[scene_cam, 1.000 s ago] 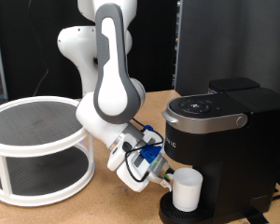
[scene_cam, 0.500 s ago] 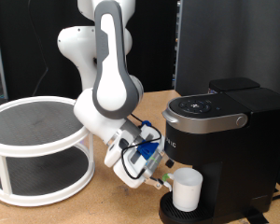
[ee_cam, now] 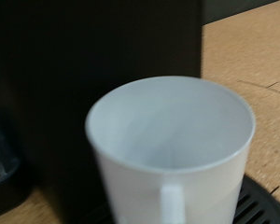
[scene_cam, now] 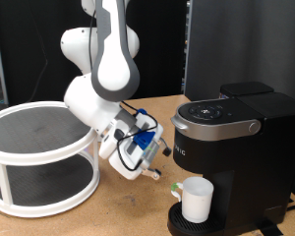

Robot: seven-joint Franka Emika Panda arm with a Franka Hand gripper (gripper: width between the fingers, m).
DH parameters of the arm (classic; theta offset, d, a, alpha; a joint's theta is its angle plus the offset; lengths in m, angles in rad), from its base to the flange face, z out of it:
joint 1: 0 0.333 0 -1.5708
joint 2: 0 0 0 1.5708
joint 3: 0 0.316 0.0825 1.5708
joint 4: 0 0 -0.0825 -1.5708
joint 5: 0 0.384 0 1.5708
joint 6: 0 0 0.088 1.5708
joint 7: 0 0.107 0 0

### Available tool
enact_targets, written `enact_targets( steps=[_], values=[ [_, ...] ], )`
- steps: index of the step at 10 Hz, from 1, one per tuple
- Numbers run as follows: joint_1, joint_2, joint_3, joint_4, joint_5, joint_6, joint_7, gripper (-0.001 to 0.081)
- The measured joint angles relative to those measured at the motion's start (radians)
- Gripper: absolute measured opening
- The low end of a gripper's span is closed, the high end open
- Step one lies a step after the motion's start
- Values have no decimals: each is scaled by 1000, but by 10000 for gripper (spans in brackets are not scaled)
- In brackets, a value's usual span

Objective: Make a cup of coffee with the keurig machine

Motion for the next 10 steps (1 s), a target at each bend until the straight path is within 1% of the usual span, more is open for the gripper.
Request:
enact_targets(
  steps=[2,3,4,5,6,8,10],
  values=[
    [-26,-65,-26,-52,-114,-35,47,805],
    [-40,-97,-42,-75,-154,-57,59,805],
    [-50,-136,-50,-100,-172,-71,62,805],
    [-50,-133,-50,-100,-172,-71,62,805],
    [-51,-132,-53,-100,-171,-90,60,805],
    [-66,-158,-83,-99,-176,-195,60,805],
    [-83,-218,-108,-100,-189,-271,91,805]
  ],
)
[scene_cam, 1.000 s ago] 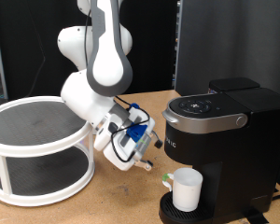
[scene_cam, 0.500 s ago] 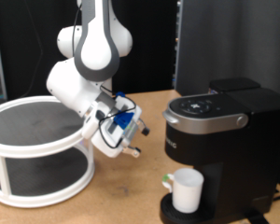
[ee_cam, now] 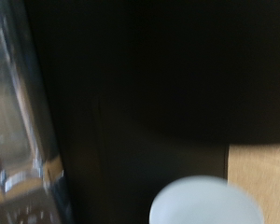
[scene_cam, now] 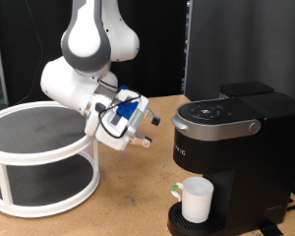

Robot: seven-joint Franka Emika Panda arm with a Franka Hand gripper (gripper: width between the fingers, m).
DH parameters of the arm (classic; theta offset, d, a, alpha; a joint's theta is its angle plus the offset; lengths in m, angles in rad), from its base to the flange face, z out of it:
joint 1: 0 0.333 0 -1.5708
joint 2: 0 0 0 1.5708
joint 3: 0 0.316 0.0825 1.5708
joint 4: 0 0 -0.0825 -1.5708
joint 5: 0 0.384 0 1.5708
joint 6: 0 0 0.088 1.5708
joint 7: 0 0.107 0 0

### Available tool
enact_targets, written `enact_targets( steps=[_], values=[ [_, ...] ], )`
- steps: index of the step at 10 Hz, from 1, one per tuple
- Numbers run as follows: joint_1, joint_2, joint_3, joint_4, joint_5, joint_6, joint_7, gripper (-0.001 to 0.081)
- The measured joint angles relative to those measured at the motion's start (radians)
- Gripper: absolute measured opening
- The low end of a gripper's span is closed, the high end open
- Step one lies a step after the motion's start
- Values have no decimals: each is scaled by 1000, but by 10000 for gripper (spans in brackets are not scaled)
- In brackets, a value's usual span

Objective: Make a cup of coffee with the keurig machine

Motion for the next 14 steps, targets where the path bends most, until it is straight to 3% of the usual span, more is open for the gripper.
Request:
enact_targets(
  steps=[5,9,12,14],
  values=[
    [-6,-182,-13,2,-32,-31,144,805],
    [-22,-324,-36,6,-140,-82,312,805],
    [-36,-385,-40,3,-199,-91,390,805],
    [-36,-383,-39,3,-197,-91,389,805]
  ],
)
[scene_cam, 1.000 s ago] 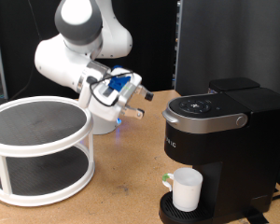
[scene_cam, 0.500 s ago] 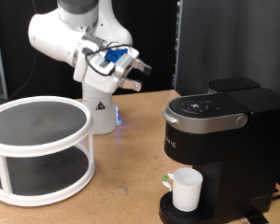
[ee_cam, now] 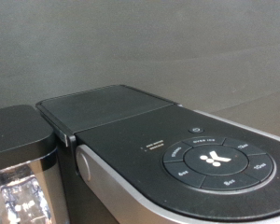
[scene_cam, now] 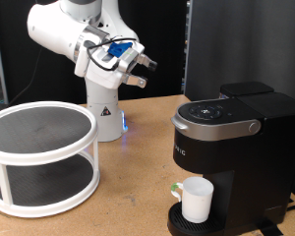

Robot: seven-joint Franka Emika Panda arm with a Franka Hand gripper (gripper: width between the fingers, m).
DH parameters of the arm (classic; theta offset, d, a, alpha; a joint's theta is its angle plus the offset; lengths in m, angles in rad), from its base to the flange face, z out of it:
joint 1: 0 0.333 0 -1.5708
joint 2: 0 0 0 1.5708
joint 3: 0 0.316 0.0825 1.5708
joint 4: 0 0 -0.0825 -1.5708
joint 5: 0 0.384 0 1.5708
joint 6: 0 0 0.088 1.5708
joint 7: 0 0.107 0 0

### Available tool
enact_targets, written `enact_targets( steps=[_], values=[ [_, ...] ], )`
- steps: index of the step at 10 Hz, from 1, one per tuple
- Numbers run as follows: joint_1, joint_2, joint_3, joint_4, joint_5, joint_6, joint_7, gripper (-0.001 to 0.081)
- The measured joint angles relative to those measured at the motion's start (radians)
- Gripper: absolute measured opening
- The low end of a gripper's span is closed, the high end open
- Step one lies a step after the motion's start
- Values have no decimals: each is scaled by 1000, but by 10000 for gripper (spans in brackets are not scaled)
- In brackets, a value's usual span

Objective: Make a cup of coffee with the keurig machine

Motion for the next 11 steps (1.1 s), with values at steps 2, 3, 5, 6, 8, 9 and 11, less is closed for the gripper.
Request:
enact_targets(
  steps=[2,3,5,6,8,9,11],
  values=[
    [0,-2,37,11,-74,16,5,805],
    [0,-3,78,26,-147,43,13,805],
    [1,-3,156,72,-354,39,29,805],
    [0,2,175,102,-450,-10,56,805],
    [-1,23,181,123,-486,-30,71,805],
    [-3,22,190,122,-542,-17,70,805],
    [-6,19,249,147,-723,-7,91,805]
  ],
)
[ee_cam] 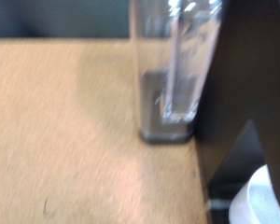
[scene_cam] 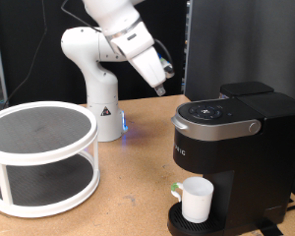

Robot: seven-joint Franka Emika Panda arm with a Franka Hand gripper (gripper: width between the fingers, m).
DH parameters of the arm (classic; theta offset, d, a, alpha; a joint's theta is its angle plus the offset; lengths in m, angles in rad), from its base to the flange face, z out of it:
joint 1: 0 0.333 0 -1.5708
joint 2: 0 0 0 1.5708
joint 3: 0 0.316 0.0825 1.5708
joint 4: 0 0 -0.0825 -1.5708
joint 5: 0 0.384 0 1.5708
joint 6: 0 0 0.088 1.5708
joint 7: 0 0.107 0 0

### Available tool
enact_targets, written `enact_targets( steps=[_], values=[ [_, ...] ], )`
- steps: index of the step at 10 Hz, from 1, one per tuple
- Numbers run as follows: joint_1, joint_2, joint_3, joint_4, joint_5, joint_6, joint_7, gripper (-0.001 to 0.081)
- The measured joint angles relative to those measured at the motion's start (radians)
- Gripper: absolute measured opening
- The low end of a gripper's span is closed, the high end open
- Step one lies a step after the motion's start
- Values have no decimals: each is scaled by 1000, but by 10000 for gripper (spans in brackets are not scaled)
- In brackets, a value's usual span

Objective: Make a cup of coffee with the keurig machine

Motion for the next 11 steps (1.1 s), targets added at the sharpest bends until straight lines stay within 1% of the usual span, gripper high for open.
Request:
enact_targets(
  steps=[1,2,4,5,6,8,9,10,11],
  values=[
    [1,0,24,21,-27,-2,22,805],
    [3,0,40,49,-29,-9,55,805],
    [6,4,56,115,-11,-37,136,805],
    [7,14,62,155,-9,-79,180,805],
    [6,52,63,193,-10,-115,204,805],
    [6,51,67,189,-1,-88,204,805],
    [6,50,83,195,-1,-51,215,805],
    [7,50,112,211,-7,-10,237,805],
    [5,50,144,234,-42,21,262,805]
  ],
)
